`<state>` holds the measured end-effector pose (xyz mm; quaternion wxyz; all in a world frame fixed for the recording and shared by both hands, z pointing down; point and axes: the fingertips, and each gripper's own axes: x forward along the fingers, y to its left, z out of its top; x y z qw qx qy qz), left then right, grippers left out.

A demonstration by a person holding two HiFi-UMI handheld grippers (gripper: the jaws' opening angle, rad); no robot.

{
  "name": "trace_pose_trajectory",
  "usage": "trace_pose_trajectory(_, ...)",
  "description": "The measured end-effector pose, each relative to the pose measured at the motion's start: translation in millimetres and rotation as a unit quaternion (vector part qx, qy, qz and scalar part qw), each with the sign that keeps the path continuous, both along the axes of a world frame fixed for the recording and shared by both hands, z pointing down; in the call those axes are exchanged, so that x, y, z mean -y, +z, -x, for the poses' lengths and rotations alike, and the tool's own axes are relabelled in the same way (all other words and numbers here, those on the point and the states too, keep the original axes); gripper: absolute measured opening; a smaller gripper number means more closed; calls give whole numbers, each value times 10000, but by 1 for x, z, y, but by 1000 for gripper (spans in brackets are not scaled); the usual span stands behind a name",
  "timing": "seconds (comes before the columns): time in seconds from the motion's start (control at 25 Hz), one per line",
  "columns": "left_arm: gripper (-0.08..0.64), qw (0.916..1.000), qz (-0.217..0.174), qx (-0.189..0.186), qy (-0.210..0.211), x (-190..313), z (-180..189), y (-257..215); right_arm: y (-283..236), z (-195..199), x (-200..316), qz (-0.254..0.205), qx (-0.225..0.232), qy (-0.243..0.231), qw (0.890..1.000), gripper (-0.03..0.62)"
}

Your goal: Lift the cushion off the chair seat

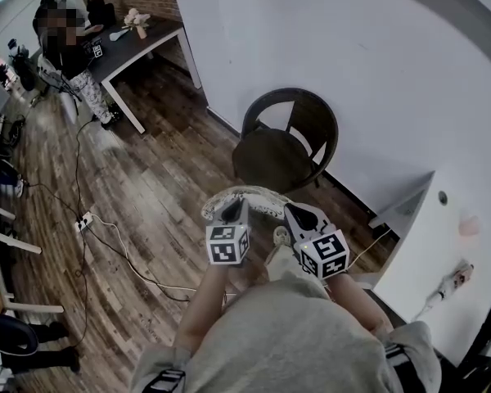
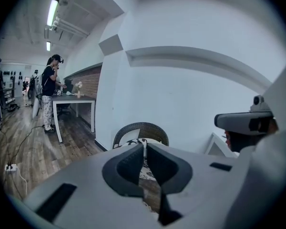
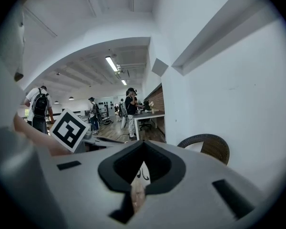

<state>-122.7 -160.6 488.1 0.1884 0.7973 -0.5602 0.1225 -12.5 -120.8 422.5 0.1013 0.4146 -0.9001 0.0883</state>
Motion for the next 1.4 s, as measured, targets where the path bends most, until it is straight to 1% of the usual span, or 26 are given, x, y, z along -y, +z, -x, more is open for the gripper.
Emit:
trace_pose_trajectory(0.28, 21, 9998, -170, -108, -82, -30, 15, -25, -10, 3, -13, -175, 44, 74, 9998, 2)
trace_pose_trajectory(0.68, 21, 9989, -371, -244, -139, -49, 21, -44, -10, 1, -21, -178, 32, 124, 9998, 3)
trace_pose_trajectory(0.8, 21, 9990, -377, -230, -121, -50, 19, -43, -7, -1, -22, -160, 21, 120, 9998, 3)
trace_pose_trajectory(1.0, 21, 9987, -410, -279, -126, -45, 16, -46, -7, -6, -16, -221, -171, 203, 9994, 0)
trace_pose_trajectory(1.4, 21, 9984, -434, -348, -56, -40, 7, -52, -7, -15, -13, -150, -107, 323, 9993, 0)
